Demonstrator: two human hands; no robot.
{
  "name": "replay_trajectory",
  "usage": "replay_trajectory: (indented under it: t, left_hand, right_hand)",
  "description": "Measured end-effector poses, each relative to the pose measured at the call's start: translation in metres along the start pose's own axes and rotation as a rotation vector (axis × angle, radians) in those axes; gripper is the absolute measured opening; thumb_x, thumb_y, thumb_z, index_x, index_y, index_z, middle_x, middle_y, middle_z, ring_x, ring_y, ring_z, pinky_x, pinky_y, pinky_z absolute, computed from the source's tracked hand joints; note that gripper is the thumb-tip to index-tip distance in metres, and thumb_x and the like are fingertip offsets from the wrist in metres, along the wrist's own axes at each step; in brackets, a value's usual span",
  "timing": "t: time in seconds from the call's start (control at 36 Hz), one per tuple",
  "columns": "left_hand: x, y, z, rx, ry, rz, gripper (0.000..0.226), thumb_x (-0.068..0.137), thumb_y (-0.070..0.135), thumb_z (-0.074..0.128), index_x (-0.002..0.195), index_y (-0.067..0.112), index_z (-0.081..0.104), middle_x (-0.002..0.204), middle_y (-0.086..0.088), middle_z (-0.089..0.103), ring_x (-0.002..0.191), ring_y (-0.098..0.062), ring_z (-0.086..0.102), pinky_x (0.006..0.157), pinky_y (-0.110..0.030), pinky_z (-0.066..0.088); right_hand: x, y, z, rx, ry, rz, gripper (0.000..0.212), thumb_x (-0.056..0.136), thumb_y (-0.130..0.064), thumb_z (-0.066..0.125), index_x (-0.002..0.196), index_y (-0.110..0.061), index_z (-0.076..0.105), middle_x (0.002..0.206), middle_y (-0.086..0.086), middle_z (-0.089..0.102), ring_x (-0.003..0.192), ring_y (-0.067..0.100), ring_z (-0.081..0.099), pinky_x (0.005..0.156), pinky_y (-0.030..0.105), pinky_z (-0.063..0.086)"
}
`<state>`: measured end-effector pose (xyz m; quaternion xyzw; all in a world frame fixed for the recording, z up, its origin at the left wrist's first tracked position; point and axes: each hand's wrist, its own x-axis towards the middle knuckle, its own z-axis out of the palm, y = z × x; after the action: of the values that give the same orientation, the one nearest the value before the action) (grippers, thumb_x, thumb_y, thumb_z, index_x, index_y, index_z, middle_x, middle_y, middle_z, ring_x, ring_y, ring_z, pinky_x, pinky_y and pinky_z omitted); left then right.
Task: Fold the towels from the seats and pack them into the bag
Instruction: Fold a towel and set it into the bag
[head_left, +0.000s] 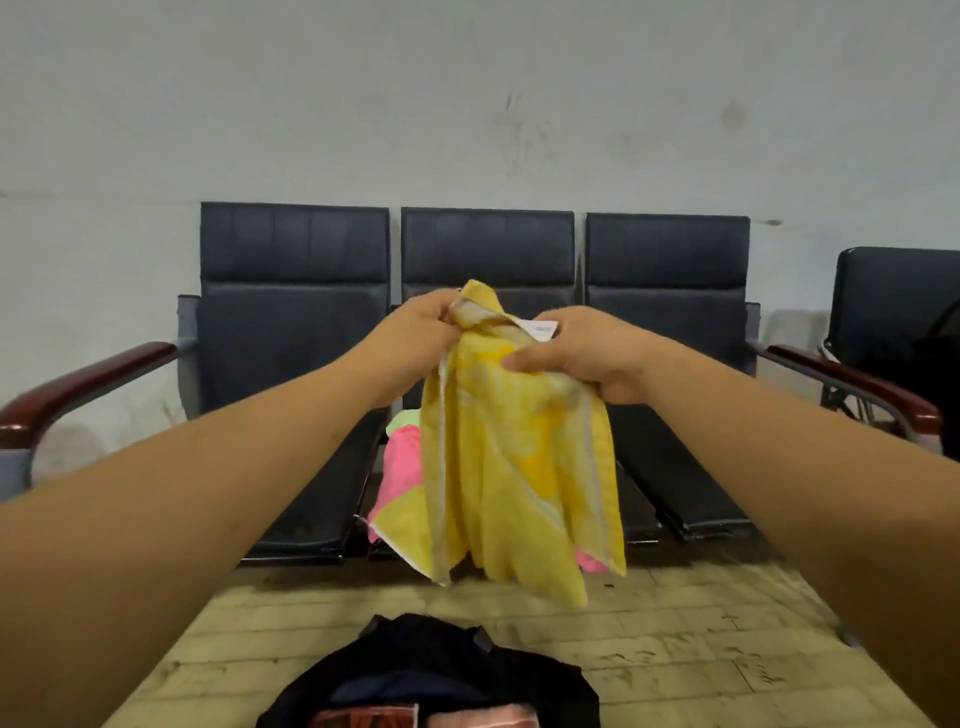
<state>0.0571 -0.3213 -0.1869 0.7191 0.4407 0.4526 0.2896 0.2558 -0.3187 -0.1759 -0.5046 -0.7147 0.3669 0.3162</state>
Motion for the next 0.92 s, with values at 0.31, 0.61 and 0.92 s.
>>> replay_trajectory:
  t: [0.31, 0.61, 0.92]
  left_hand:
    - [-0.029, -0.008, -0.051, -0.052, 0.128, -0.181, 0.026, 0.091, 0.048, 0.064, 0.1, 0.025, 0.072, 0.097, -0.001, 0.075, 0.091, -0.02, 0.072, 0.083, -0.036, 0.057]
    - [0.033, 0.113, -0.146, -0.637, 0.409, 0.201, 0.028, 0.097, 0.025, 0.062, 0.12, 0.011, 0.067, 0.118, -0.012, 0.071, 0.109, -0.027, 0.069, 0.095, -0.046, 0.055]
    - [-0.004, 0.038, -0.15, -0.547, 0.353, -0.123, 0.018, 0.097, 0.012, 0.061, 0.112, 0.011, 0.07, 0.11, -0.012, 0.074, 0.102, -0.027, 0.071, 0.09, -0.045, 0.057]
  right_hand:
    - [0.0, 0.042, 0.011, 0.141, 0.212, -0.045, 0.02, 0.101, -0.017, 0.058, 0.085, -0.009, 0.067, 0.079, 0.01, 0.064, 0.078, 0.025, 0.058, 0.069, 0.034, 0.047]
    - [-0.017, -0.141, -0.08, -0.386, 0.743, -0.625, 0.04, 0.084, -0.047, 0.075, 0.087, -0.009, 0.063, 0.074, 0.0, 0.058, 0.065, 0.009, 0.049, 0.057, 0.027, 0.038]
    - [-0.011, -0.086, -0.075, -0.449, 0.59, -0.307, 0.026, 0.089, -0.03, 0.072, 0.074, -0.01, 0.066, 0.067, 0.004, 0.059, 0.06, 0.015, 0.053, 0.054, 0.028, 0.04]
